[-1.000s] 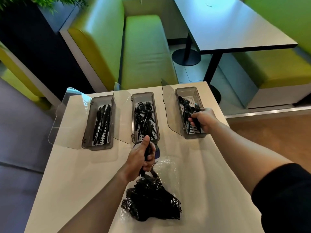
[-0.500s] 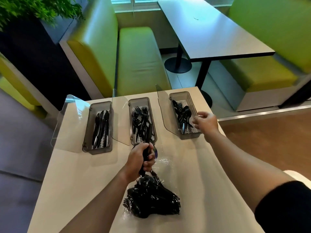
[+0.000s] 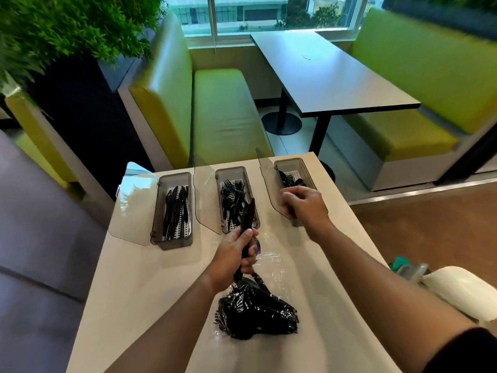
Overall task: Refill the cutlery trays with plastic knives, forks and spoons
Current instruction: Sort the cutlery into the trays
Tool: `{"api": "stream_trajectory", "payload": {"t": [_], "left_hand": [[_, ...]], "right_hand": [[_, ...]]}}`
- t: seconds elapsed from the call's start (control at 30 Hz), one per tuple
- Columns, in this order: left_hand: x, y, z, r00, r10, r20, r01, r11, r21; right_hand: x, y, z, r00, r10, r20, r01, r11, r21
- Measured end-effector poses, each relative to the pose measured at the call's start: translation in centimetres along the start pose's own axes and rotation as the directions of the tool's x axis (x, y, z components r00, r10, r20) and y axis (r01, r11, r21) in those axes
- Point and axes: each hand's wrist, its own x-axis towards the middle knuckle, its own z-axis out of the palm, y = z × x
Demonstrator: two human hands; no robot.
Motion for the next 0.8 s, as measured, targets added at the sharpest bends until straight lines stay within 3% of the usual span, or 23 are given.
{"api": "stream_trajectory", "payload": {"t": [0.23,0.53,0.8], "left_hand": [[-0.9,-0.3,0.3,0.998,0.054,0.042,-0.058,0.993,0.107],[-1.8,-0.9,-0.1,0.999,0.021,0.050,-0.027,0.991,0.133],[-1.8,-1.1,-0.8,0.999,0.015,0.051,-0.022,0.991,0.134]], "right_hand": [[-3.6,1.9,4.0,0.905,0.193,0.378,-0.155,0.979,-0.130],[-4.5,2.0,5.4,0.854,0.259,0.451,-0.318,0.946,0.059],[-4.2,1.5,5.1,0.911,0.247,0.332,-0.313,0.935,0.164]]}}
